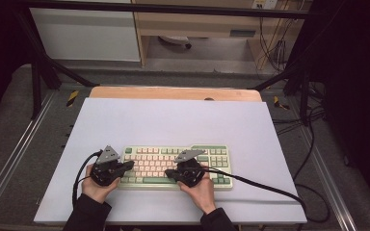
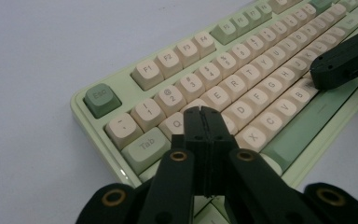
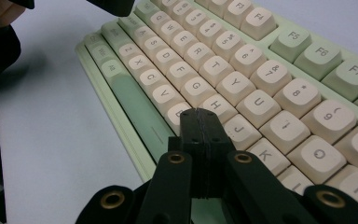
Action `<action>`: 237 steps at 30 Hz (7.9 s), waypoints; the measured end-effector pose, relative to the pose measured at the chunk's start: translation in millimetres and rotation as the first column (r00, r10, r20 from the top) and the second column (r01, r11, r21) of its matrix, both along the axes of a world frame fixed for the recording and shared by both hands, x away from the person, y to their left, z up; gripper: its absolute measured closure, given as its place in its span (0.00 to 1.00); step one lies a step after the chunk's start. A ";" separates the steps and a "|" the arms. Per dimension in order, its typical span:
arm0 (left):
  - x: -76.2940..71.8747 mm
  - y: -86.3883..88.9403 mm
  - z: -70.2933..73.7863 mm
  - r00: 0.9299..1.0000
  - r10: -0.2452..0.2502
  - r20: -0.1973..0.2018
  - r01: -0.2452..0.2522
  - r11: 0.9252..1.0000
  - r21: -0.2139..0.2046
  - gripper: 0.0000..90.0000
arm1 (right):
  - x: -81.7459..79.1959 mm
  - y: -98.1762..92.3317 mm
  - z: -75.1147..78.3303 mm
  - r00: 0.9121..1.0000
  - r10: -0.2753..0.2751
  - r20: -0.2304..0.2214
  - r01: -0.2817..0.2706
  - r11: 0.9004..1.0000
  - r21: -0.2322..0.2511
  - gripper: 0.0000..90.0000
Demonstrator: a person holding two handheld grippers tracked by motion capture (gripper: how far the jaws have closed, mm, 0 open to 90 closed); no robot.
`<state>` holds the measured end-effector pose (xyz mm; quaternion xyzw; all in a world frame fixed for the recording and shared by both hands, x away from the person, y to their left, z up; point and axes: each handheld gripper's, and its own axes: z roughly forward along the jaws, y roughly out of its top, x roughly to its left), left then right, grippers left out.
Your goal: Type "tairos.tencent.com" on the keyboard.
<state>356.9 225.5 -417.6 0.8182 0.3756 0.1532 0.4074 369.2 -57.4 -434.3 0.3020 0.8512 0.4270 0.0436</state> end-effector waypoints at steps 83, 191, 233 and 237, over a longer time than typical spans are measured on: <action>-5.6 -54.4 -10.7 0.993 -0.119 -0.026 0.120 0.992 0.039 1.00 | -5.4 -65.1 22.4 0.994 -0.090 0.055 0.089 0.996 0.008 1.00; 7.4 -25.8 -0.3 0.999 -0.051 -0.016 0.051 0.999 -0.015 1.00 | -2.6 -38.4 19.7 0.998 -0.036 0.045 0.035 0.999 0.022 1.00; 7.1 -24.9 0.6 0.999 -0.054 -0.008 0.054 0.998 -0.018 1.00 | -0.3 2.1 -0.4 0.999 0.022 0.028 -0.022 1.000 -0.019 1.00; 6.8 -25.2 1.3 0.998 -0.056 -0.006 0.056 0.998 -0.018 1.00 | -1.6 -0.3 4.3 0.999 0.022 0.038 -0.021 1.000 -0.010 1.00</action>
